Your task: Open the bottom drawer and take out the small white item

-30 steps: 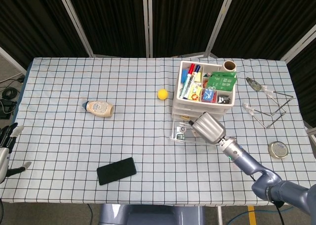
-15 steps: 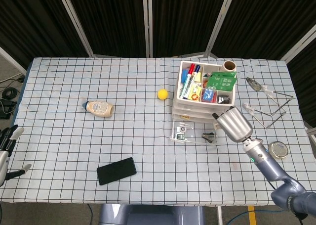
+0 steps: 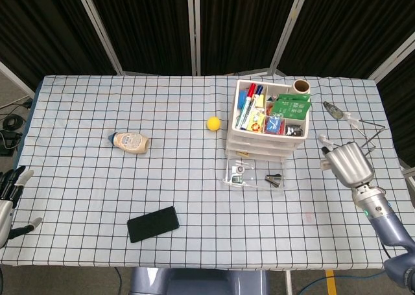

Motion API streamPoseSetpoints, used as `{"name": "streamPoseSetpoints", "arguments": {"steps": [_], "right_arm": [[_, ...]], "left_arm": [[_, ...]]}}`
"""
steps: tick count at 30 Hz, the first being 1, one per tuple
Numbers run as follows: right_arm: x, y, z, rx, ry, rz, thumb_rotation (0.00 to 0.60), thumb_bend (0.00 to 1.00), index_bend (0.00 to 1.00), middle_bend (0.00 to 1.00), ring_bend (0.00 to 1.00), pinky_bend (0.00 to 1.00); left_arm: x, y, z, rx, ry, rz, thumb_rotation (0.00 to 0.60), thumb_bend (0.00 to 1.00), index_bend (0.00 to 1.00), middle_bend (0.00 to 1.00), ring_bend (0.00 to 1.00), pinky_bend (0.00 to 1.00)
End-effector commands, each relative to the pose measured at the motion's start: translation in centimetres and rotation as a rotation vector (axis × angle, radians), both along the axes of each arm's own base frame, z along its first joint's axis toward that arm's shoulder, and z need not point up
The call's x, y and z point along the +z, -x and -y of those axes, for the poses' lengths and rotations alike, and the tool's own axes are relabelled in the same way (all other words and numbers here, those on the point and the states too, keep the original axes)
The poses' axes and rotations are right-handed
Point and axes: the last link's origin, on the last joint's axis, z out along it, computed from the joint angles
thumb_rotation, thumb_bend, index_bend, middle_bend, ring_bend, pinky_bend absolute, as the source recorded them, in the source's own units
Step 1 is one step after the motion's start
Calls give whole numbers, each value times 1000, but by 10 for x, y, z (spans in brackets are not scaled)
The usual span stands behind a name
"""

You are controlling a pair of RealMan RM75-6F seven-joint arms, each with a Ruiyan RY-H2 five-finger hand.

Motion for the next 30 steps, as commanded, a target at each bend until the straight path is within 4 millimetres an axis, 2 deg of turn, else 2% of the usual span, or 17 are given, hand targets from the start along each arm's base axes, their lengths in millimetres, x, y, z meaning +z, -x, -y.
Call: {"name": "streamPoseSetpoints", "arguments": {"steps": [1,9,17,25,30], "right_arm": [[-1,17,1,-74,-7,3,600,7,623,1000,1000,811],[-15,41,-2,-143,-48,-29,600,4,605,1000,1000,811],[-28,56,-10,-199,-71,7,600,0,535,1000,1000,809],[-33,65,-17,-230,-67,27,600,0,479,1000,985,797],[-27,58,-23,-188,-22,102,600,0,429,930,912,738]], "left_arm": [[0,0,0,0,0,-1,600,0,0,0,0,0],[-2,0,0,4,9,-7,600,0,0,0,0,0],[-1,0,1,2,4,-5,600,0,0,0,0,0],[0,0,1,2,3,-3,600,0,0,0,0,0],[-1,0,1,3,5,-4,600,0,0,0,0,0]]}}
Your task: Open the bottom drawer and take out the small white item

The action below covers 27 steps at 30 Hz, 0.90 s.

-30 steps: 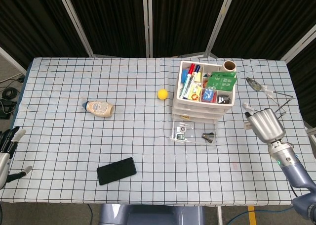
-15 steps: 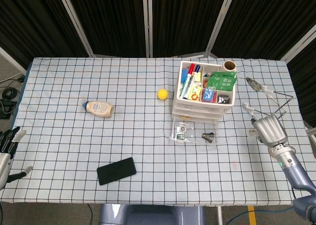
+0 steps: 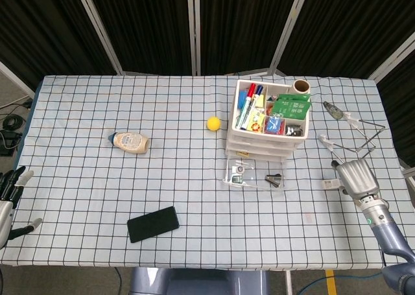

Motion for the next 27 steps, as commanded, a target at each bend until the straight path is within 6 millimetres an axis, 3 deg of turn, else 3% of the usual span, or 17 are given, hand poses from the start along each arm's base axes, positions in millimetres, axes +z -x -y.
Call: {"name": "streamPoseSetpoints", "arguments": {"steps": [1,4,7,9,11,15,17,20,27], "right_arm": [[5,-7,-7,34,57,78,600,0,421,913,896,725],[9,-18,-18,69,134,212,600,0,401,799,793,644],[14,-27,-30,107,189,338,600,0,359,610,622,459],[17,-33,-40,130,210,410,600,0,325,460,471,303],[19,-36,-46,144,222,455,600,0,286,337,338,213],[25,-41,-60,163,238,512,600,0,116,86,44,49],[29,-42,-66,161,245,539,600,0,62,16,0,6],[35,-43,-74,153,241,562,600,0,6,0,0,0],[41,-42,-82,100,225,552,600,0,0,0,0,0]], "left_arm": [[-1,0,0,2,1,-1,600,0,0,0,0,0],[-2,1,0,4,-2,-1,600,0,0,0,0,0],[-3,3,0,7,-7,-1,600,0,0,0,0,0],[-4,5,0,12,-10,-3,600,0,0,0,0,0],[-6,7,0,18,-11,-5,600,0,0,0,0,0],[-8,11,-1,28,-17,-9,600,0,0,0,0,0],[-9,13,-2,34,-20,-12,600,0,0,0,0,0],[-11,19,-4,49,-21,-17,600,0,0,0,0,0],[-15,25,-11,62,-25,-21,600,0,0,0,0,0]]}}
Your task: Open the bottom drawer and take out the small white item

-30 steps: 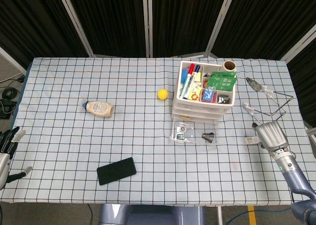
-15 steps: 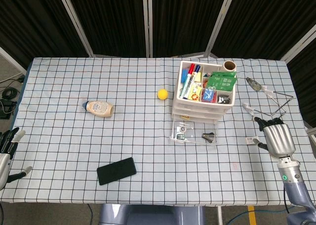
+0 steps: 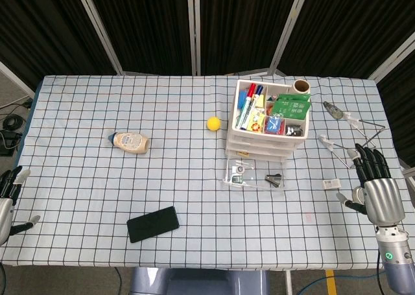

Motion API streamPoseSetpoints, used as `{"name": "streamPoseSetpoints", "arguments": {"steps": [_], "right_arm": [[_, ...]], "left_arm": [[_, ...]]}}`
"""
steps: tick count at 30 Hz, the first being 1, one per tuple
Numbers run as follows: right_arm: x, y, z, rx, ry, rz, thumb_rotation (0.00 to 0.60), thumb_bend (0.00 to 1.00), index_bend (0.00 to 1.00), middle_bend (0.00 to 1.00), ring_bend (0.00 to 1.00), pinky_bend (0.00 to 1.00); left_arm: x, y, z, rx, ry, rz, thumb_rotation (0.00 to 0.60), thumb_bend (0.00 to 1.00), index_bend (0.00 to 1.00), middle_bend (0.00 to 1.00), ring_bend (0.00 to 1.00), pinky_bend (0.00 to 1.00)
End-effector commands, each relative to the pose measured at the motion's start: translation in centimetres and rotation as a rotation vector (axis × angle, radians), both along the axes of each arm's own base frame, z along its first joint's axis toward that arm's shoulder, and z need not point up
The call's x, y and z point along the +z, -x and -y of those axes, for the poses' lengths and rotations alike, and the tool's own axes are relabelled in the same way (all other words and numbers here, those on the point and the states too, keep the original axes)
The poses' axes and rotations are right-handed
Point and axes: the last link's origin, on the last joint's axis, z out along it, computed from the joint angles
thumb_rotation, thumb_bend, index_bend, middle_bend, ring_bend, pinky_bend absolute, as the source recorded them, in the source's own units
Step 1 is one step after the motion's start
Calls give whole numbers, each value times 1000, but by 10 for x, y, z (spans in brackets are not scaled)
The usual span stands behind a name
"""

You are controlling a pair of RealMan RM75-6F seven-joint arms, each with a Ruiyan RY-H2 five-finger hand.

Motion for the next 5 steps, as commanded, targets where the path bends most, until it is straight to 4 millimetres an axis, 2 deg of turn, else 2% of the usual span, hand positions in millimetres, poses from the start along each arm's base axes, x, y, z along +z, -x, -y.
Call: {"name": "streamPoseSetpoints", "arguments": {"steps": [1,5], "right_arm": [[1,4,-3,-40,-25,-10,600,0,0,0,0,0],[1,7,-5,-86,-51,-21,600,0,0,0,0,0]], "left_arm": [[0,1,-1,-1,-3,1,600,0,0,0,0,0],[0,1,-1,-8,-2,2,600,0,0,0,0,0]]}}
